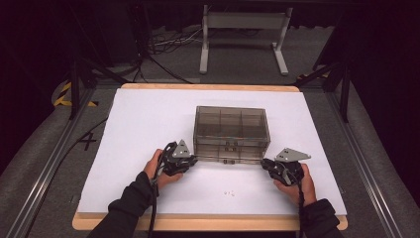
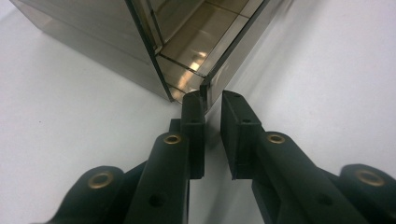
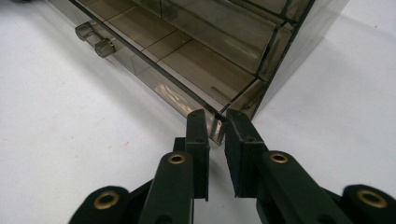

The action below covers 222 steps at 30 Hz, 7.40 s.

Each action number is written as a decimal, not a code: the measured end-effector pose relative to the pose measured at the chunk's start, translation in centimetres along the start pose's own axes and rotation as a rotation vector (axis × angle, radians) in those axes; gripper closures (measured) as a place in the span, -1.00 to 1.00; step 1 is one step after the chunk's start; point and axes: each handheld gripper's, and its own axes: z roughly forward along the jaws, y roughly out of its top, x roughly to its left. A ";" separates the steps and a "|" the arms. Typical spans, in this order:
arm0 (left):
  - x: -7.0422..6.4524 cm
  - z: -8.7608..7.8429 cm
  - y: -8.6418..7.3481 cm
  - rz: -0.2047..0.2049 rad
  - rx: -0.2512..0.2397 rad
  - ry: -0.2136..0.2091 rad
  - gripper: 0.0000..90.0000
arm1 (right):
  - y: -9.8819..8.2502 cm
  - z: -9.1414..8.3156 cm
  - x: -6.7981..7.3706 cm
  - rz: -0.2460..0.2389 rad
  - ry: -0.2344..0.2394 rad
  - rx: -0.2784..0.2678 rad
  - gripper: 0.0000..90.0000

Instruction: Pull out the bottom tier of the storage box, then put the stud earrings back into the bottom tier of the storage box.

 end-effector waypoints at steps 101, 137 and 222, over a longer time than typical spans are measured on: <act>-3.6 -2.6 -1.9 0.065 0.040 -0.111 0.91 | -1.4 -3.8 2.5 -0.093 0.125 0.060 0.83; -4.8 -7.1 -5.6 0.011 -0.212 -0.024 0.55 | 0.0 -5.8 5.6 -0.178 0.211 -0.092 0.87; -3.8 -6.9 -7.6 -0.102 -0.204 0.059 -0.31 | -0.3 0.7 9.6 -0.203 0.349 -0.010 1.00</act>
